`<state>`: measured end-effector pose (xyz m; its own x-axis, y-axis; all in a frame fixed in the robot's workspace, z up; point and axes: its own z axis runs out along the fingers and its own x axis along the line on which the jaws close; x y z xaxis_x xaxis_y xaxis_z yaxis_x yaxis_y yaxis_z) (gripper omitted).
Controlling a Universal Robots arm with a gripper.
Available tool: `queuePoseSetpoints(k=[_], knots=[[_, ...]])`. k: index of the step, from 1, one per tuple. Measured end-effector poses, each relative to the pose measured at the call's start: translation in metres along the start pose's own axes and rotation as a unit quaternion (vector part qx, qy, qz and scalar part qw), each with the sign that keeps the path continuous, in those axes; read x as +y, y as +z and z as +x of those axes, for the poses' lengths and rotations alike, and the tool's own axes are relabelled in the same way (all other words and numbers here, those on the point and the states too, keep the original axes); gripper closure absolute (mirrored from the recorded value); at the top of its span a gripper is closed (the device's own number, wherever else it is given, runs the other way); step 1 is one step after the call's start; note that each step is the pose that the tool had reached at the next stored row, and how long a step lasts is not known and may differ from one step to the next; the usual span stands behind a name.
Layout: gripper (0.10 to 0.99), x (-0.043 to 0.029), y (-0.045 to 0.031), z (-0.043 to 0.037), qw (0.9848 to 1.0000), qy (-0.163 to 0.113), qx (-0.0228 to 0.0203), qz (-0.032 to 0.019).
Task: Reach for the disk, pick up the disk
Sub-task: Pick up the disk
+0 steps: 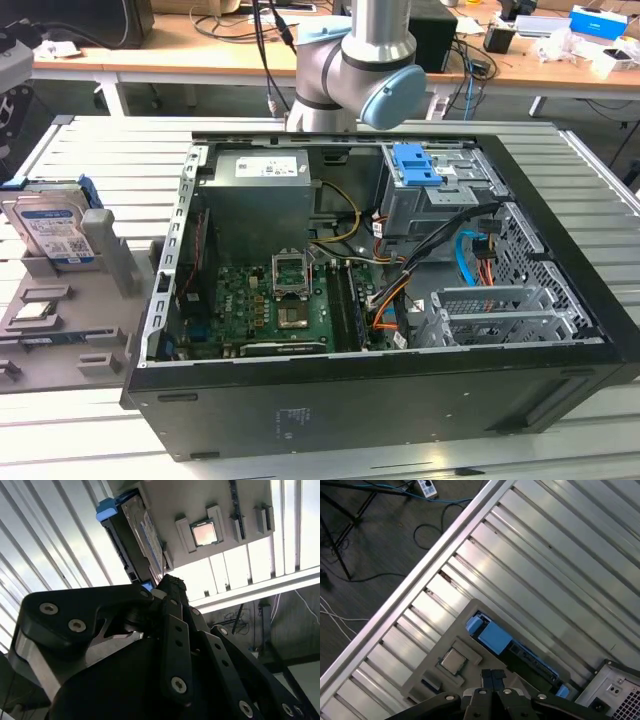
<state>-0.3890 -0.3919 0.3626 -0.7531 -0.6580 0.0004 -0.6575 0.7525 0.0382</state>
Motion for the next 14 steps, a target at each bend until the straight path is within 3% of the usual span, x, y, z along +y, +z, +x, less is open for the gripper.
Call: queuePoseSetpoints(k=[7,14], knots=[[0.98,0.0,0.0,0.0,0.9992,-0.04,0.0015,0.0],[0.98,0.0,0.0,0.0,0.997,-0.077,0.003,0.0]])
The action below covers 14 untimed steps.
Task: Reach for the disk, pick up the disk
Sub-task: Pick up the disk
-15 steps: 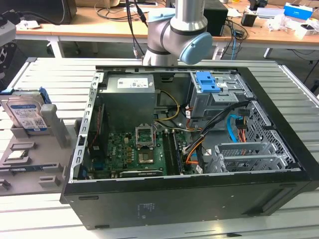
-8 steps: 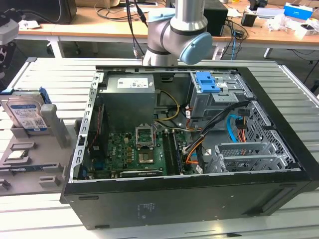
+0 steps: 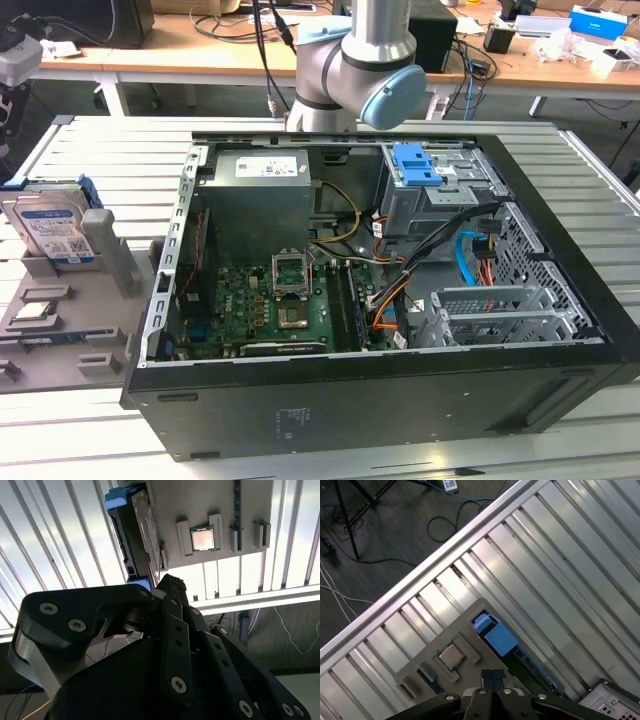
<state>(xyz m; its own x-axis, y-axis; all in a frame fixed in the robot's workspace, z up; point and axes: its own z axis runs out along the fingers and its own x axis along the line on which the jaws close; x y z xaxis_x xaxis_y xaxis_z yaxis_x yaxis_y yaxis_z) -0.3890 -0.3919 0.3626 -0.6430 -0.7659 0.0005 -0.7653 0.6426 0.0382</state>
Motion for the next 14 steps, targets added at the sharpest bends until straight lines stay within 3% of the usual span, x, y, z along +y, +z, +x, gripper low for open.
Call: queuePoseSetpoints(k=[7,14], knots=[[0.98,0.0,0.0,0.0,0.9992,-0.039,0.0015,0.0],[0.98,0.0,0.0,0.0,0.9961,-0.089,0.0034,0.0001]])
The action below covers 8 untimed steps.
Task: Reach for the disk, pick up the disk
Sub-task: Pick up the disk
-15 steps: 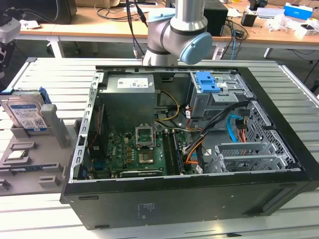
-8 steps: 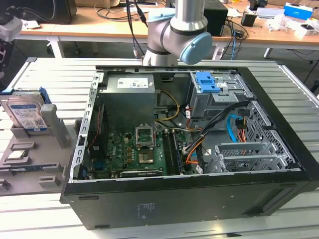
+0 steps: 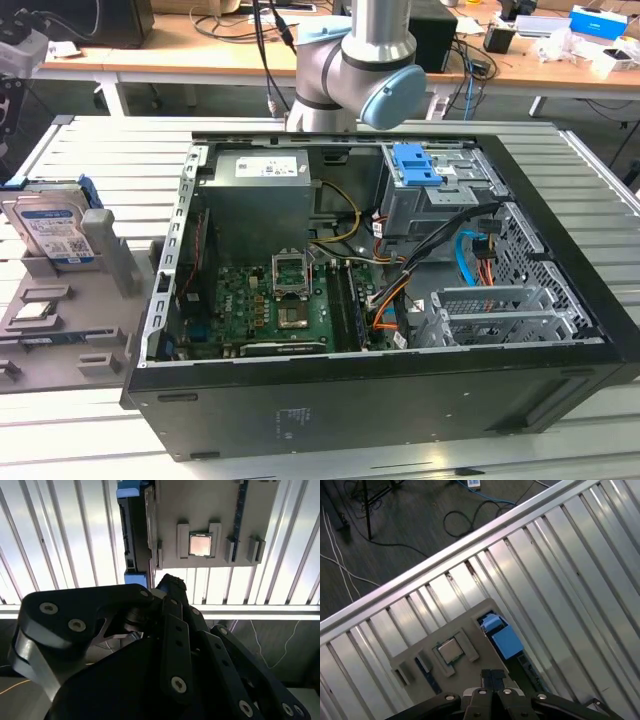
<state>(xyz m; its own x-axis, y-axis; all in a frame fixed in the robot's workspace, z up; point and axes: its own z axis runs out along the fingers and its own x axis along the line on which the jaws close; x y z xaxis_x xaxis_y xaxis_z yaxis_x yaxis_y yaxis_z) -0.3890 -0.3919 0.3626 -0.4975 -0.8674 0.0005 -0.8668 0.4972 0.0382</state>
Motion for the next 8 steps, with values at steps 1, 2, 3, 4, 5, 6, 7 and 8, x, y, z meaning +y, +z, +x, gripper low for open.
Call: queuePoseSetpoints(k=[1,2,3,4,5,6,7,8], knots=[[0.98,0.0,0.0,0.0,1.0,-0.005,0.0002,0.0],[0.98,0.0,0.0,0.0,0.9999,-0.015,0.0006,0.0],[0.98,0.0,0.0,0.0,0.9997,-0.023,0.0009,0.0],[0.98,0.0,0.0,0.0,0.9996,-0.029,0.0011,0.0],[0.98,0.0,0.0,0.0,0.9994,-0.034,0.0013,0.0],[0.98,0.0,0.0,0.0,0.9992,-0.039,0.0015,0.0],[0.98,0.0,0.0,0.0,0.999,-0.044,0.0016,0.0],[0.98,0.0,0.0,0.0,0.9987,-0.051,0.002,0.0]])
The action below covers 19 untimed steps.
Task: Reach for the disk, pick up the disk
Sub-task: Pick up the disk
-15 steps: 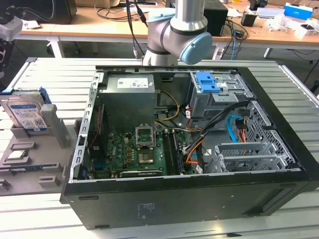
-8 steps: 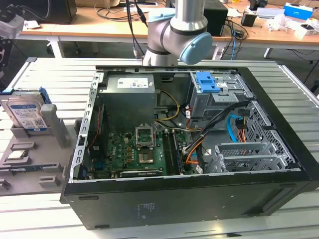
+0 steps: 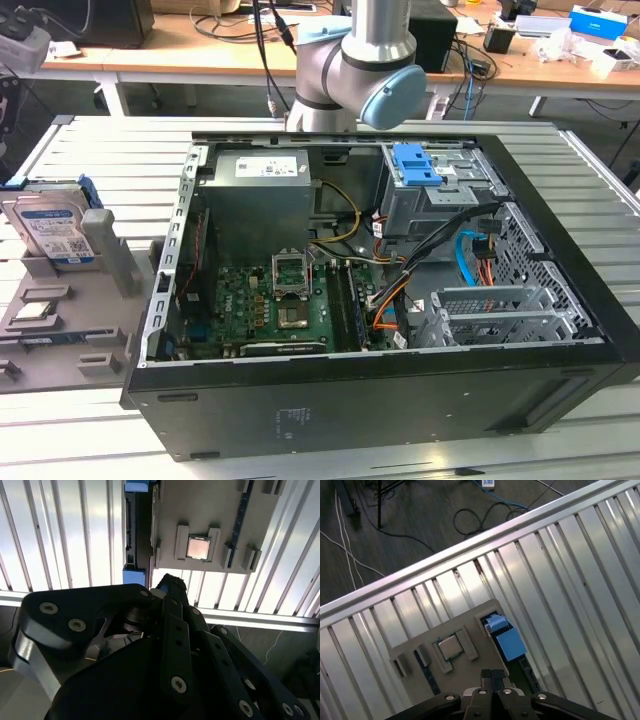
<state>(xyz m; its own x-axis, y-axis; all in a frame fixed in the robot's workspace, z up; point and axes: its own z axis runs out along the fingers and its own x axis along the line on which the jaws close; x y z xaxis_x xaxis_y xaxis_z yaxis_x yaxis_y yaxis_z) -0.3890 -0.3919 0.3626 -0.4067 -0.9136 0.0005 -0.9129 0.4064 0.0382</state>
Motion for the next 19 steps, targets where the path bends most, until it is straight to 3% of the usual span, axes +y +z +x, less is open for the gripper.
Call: queuePoseSetpoints(k=[7,11,16,19], knots=[[0.98,0.0,0.0,0.0,0.9993,-0.036,0.0014,0.0],[0.98,0.0,0.0,0.0,0.9982,-0.06,0.0023,0.0],[0.98,0.0,0.0,0.0,0.9958,-0.091,0.0035,0.0],[0.98,0.0,0.0,0.0,0.993,-0.118,0.0045,0.0001]])
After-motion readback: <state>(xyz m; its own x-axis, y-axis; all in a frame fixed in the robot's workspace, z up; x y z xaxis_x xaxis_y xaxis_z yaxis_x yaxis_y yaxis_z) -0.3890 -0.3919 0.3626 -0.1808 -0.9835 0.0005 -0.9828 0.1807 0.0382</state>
